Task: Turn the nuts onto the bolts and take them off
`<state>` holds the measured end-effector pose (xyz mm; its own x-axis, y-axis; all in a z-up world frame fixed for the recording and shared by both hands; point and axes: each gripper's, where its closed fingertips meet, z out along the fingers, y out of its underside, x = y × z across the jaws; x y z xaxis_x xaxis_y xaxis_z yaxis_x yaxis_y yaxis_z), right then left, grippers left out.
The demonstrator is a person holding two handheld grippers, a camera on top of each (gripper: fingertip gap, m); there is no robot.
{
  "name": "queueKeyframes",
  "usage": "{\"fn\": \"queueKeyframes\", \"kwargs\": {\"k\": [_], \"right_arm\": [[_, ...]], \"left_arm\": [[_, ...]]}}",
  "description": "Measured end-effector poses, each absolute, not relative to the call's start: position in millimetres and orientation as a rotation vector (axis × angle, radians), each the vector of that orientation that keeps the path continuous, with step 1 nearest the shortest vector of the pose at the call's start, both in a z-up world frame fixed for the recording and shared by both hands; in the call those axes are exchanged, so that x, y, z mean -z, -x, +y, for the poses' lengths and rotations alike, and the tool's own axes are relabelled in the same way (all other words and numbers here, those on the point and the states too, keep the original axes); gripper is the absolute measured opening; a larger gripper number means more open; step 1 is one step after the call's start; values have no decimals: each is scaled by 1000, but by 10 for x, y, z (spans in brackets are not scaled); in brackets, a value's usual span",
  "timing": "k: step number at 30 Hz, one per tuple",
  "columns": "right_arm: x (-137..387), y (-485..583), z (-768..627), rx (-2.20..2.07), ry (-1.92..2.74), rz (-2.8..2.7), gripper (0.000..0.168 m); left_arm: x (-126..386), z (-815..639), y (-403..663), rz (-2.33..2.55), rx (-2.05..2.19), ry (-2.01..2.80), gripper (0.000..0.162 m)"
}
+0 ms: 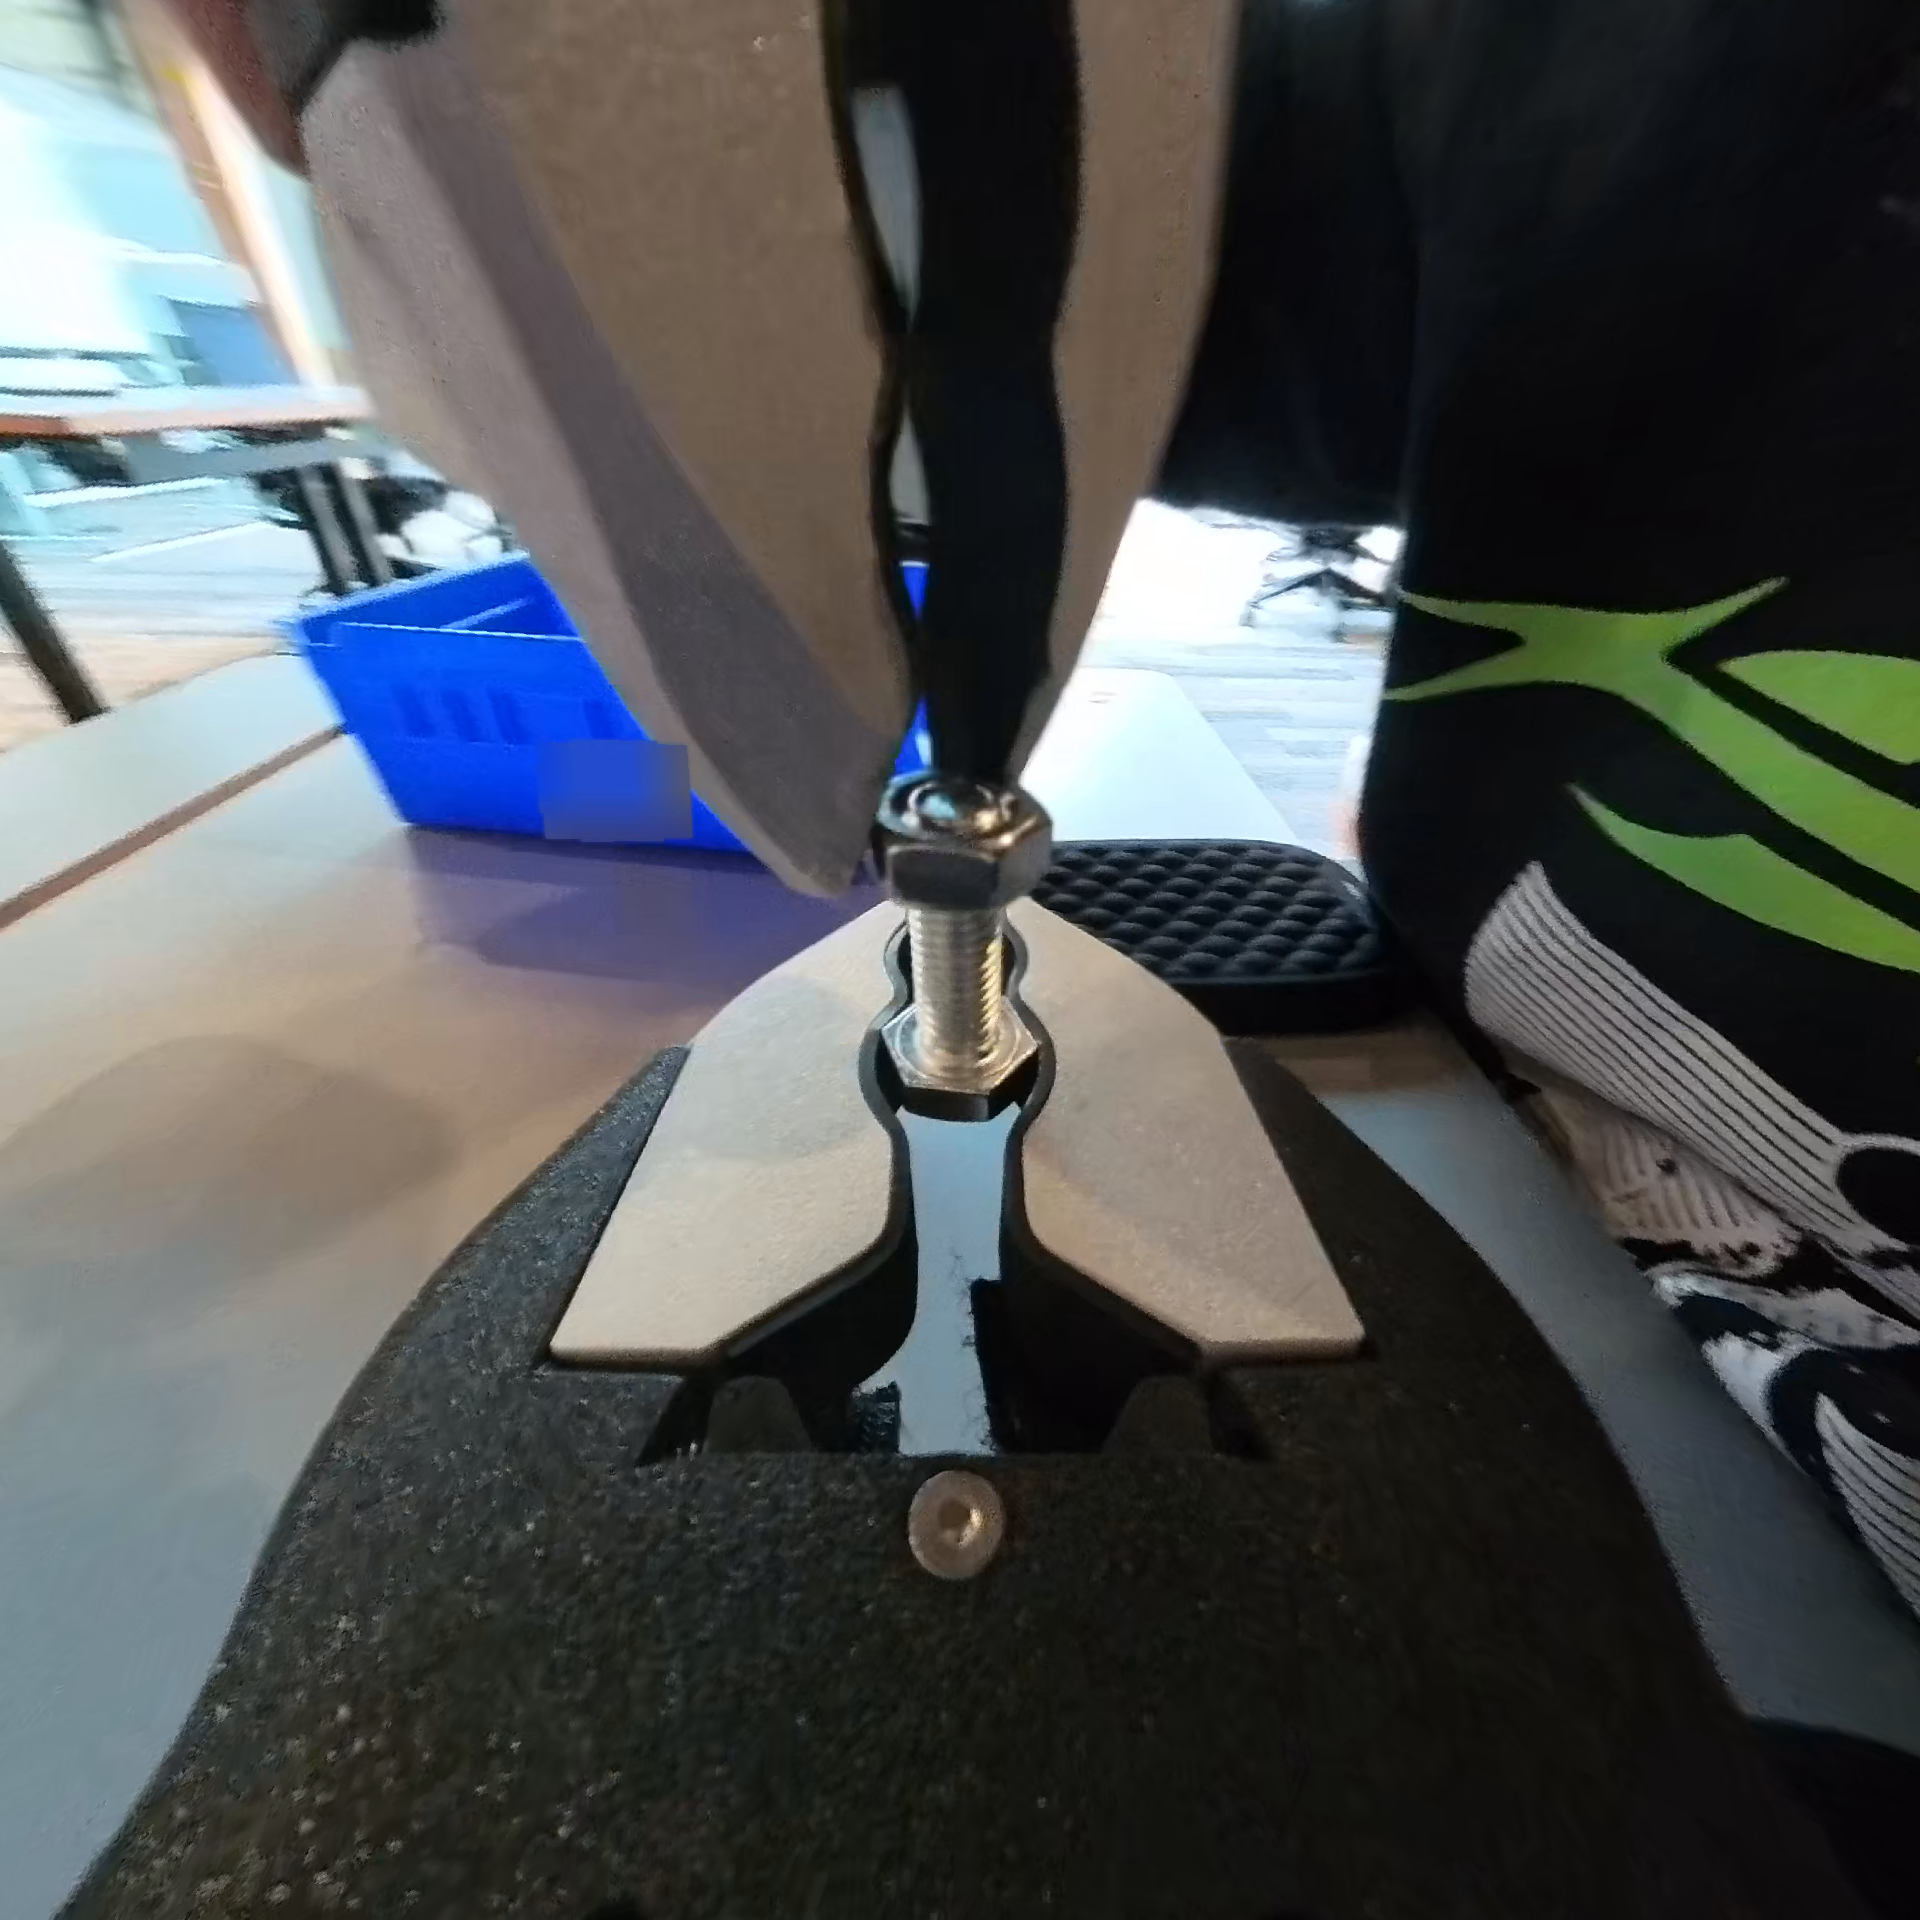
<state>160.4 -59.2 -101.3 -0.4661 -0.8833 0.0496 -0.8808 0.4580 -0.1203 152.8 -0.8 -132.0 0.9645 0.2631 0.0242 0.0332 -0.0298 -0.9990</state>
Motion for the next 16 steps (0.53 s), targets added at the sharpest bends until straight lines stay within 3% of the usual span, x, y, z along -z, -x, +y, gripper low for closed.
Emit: {"fn": "queueKeyframes", "kwargs": {"k": [1, 5, 10, 16], "right_arm": [[1009, -1597, -601, 210, 1482, 2742, 15], [1020, -1590, -577, 259, 776, 2985, 14], [951, -1600, -575, 545, 566, 2954, 22], [389, -1458, -615, 1493, 448, 2706, 47]], "left_arm": [[1315, -26, -1503, -247, -207, 1592, 12], [1333, -59, -1432, -288, -275, 1606, 12], [1323, -58, -1439, -289, -258, 1597, 12], [1289, -80, -1436, -291, -245, 1569, 12]]}}
